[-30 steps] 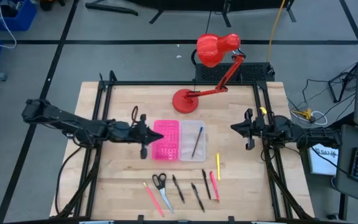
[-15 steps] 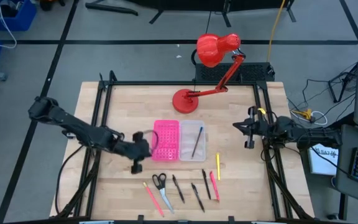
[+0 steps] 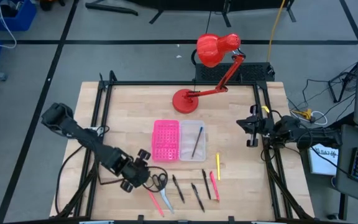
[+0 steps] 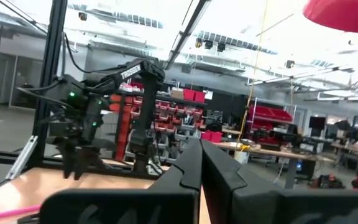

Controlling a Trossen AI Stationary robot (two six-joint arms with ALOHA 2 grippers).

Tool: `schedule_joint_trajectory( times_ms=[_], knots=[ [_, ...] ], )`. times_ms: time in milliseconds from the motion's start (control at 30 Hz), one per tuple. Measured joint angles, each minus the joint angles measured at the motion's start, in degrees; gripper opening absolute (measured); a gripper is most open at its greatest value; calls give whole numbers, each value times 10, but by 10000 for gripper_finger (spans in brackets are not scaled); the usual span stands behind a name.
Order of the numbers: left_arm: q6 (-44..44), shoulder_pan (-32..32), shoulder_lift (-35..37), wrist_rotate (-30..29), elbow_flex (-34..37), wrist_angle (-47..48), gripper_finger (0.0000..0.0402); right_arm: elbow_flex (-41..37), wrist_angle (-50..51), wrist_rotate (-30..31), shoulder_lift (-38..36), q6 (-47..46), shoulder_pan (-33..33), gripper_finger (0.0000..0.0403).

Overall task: Pick & place school supplies into a supply box
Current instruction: Put the pink pencil into the pink supply box

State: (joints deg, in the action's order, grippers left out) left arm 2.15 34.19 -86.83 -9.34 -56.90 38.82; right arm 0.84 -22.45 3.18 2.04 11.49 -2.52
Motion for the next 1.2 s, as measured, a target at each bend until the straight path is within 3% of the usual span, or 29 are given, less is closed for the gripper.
schedule_joint_trajectory(
  times_ms=[167, 300, 433, 633, 1200],
  knots=[
    [-17, 1, -15, 7, 1, -7, 205, 0, -1, 0, 0, 14, 0, 0],
    [-61, 2, -20, 62, 1, -43, 227, 0, -5, 0, 0, 35, 0, 0],
    [-81, 5, -21, 85, 1, -90, 229, 0, -10, 0, 0, 50, 0, 0],
    [-127, 20, -41, 69, 1, -102, 230, 0, -9, 0, 0, 42, 0, 0],
    [-120, 31, -147, 114, 1, -124, 230, 0, -9, -2, 0, 36, 0, 0]
  ],
)
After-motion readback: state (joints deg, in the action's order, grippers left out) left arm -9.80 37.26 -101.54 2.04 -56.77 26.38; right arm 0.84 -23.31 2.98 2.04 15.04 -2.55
